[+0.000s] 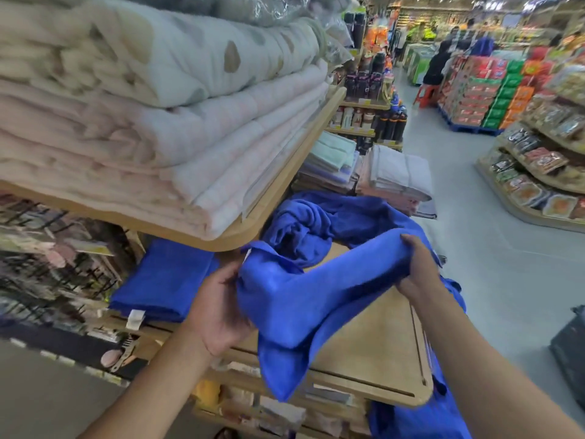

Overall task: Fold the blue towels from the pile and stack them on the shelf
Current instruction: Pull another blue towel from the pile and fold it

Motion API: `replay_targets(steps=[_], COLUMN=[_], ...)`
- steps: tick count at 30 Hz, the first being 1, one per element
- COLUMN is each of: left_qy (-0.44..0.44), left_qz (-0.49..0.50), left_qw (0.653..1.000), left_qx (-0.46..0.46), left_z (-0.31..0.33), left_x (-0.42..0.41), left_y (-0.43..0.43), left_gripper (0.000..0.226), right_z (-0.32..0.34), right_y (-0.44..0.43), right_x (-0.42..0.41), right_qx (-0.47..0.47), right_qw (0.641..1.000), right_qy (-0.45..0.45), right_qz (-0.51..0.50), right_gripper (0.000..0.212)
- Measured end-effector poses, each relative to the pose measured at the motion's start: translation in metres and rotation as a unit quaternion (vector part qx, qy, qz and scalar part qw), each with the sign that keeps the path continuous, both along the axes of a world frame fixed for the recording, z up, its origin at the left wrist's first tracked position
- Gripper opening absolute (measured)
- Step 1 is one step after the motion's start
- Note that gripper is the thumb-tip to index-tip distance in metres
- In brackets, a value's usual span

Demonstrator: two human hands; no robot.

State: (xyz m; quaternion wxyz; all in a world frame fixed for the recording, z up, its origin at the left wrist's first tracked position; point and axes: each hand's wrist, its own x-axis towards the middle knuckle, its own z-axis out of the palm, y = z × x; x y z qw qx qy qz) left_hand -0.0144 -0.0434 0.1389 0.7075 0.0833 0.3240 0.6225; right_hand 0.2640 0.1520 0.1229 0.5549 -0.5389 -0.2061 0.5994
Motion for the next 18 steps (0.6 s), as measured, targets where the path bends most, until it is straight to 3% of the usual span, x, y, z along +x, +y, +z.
replay_targets(steps=[4, 6, 9, 12, 13, 15, 17, 18], left_qy=[-0.039, -0.054, -0.074, -0.083, -0.074, -0.053, -0.049, -0.047], left_qz=[0.069, 0.068, 0.049, 0.028, 0.020, 0.007, -0.007, -0.011], left_qw=[0.996, 0.994, 0.992, 0.995, 0.997, 0.997, 0.994, 0.992], left_qx=[0.044, 0.066, 0.094, 0.041, 0.013, -0.046, -0.099, -0.116], left_z=[-0.003, -0.008, -0.011, -0.027, -0.032, -0.047, -0.064, -0.072], left_x=[-0.009, -0.007, -0.001, 0.007, 0.011, 0.019, 0.026, 0.029], left_y=[-0.004, -0.007, -0.013, -0.017, -0.019, -0.022, -0.026, -0.027], left_gripper=[0.030, 0.024, 0.010, 0.040, 0.040, 0.036, 0.030, 0.027], right_z=[0.104, 0.152, 0.206, 0.200, 0.183, 0.136, 0.090, 0.071], right_y=[0.044, 0.067, 0.087, 0.109, 0.113, 0.113, 0.096, 0.081], right_x=[-0.006, -0.023, -0.050, -0.060, -0.059, -0.052, -0.043, -0.041], right_qx=[0.064, 0.098, 0.169, 0.161, 0.145, 0.112, 0.111, 0.121], right_qw=[0.990, 0.980, 0.948, 0.921, 0.902, 0.809, 0.708, 0.678], right_qy=[-0.093, -0.101, -0.077, -0.181, -0.274, -0.493, -0.618, -0.643], right_qz=[0.084, 0.144, 0.259, 0.304, 0.300, 0.300, 0.323, 0.334], right_gripper=[0.035, 0.045, 0.035, 0.025, 0.028, 0.031, 0.034, 0.034])
